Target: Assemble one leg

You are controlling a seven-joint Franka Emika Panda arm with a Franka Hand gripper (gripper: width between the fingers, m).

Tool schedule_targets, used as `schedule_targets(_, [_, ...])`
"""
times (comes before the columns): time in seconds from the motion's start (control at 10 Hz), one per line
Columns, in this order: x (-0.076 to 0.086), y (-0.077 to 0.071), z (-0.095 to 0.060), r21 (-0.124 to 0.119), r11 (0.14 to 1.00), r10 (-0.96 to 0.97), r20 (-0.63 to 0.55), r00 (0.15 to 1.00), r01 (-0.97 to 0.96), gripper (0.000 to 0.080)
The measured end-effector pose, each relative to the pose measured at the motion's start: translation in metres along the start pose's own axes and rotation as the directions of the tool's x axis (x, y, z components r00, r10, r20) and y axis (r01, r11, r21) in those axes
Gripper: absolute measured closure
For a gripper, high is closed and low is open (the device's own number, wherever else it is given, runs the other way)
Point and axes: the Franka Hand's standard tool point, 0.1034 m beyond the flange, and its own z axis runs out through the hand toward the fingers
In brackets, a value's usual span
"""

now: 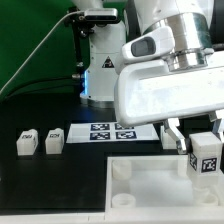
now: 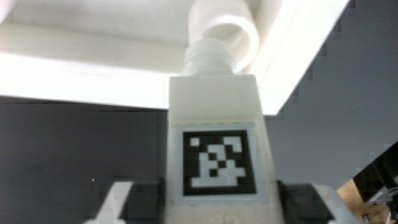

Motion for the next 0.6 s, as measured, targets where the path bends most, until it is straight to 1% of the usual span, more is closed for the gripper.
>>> schedule_targets(0.6, [-0.0021,-0.0056,0.0031,0.004,1.000,-0.007,-0.004,1.000,0.007,0.0506])
